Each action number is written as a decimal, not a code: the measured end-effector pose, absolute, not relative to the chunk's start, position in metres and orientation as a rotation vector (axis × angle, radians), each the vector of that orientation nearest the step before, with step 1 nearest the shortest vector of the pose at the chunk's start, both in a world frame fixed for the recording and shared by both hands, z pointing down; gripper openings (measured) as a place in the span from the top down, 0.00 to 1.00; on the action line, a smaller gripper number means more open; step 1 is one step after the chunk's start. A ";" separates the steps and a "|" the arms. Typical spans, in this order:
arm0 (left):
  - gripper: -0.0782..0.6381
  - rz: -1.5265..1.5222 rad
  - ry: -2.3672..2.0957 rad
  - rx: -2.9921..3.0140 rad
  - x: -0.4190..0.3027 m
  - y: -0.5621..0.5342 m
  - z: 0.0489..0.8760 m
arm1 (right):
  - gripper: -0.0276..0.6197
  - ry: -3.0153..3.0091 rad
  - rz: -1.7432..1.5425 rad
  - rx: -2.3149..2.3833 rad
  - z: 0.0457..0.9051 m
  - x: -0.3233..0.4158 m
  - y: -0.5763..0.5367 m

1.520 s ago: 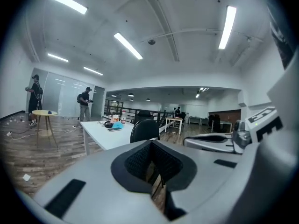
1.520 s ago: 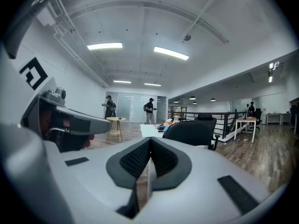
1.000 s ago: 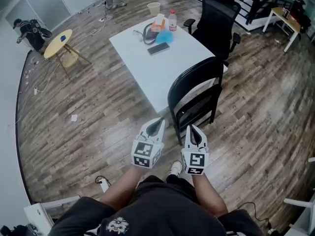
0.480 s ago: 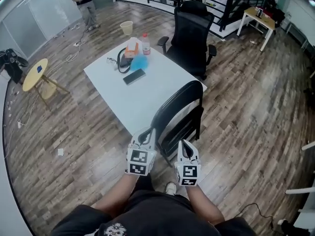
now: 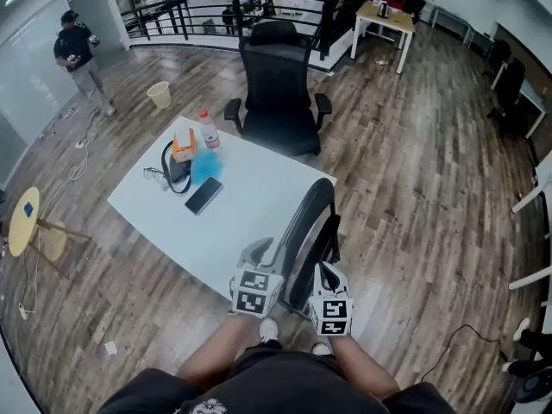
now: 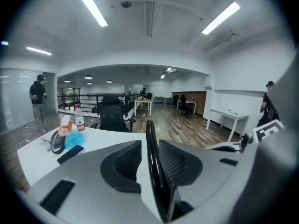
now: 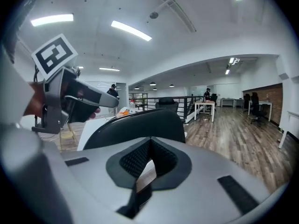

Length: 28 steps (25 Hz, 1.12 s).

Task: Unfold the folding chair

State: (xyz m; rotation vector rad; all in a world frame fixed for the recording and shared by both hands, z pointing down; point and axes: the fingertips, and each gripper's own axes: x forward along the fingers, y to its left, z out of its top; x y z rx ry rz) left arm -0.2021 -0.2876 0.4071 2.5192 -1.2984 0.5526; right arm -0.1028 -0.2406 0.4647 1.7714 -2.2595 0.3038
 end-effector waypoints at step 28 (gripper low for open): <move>0.57 0.824 -0.621 2.382 -0.141 -0.344 0.479 | 0.41 -1.558 0.954 1.797 0.676 -0.090 -0.318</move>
